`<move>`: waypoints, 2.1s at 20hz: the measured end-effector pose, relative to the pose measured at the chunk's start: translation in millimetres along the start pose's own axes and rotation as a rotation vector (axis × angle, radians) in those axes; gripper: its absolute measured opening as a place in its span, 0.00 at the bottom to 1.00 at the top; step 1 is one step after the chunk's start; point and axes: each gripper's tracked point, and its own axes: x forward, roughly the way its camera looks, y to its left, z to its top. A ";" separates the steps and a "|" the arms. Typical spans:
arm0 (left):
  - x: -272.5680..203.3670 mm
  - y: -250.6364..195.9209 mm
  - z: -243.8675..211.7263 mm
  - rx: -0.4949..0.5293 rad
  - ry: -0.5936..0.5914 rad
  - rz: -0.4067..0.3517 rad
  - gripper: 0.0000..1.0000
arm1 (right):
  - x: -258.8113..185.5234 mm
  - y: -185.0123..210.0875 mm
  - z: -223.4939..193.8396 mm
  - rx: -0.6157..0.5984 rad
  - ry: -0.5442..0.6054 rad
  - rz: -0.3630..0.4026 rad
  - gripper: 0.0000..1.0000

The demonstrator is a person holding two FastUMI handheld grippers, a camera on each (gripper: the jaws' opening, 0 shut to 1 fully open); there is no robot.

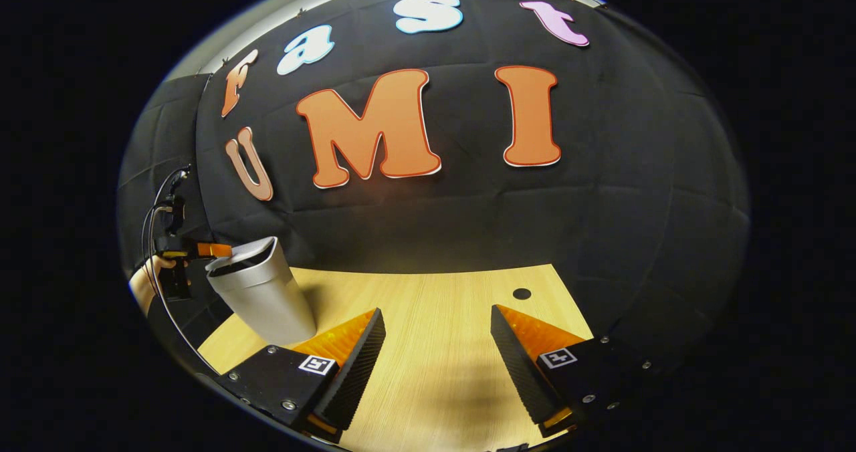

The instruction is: Press the lid of the desktop garbage bin to open it, pick up the crumpled paper on the desktop and throw it into the bin, then pick up the pop can on the desktop and drop it into the bin, and finally close the garbage bin lid.

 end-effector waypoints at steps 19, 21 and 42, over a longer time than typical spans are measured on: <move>-0.9 3.0 8.9 0.030 -0.097 0.008 0.93 | 2.1 10.1 0.1 0.018 0.005 0.003 0.94; -1.6 1.8 10.7 0.024 -0.094 0.011 0.94 | 2.6 12.2 1.5 0.017 0.000 0.001 0.94; -138.4 -84.2 48.3 0.042 -0.422 -0.202 0.93 | -19.7 44.4 21.9 -0.035 -0.195 -0.088 0.94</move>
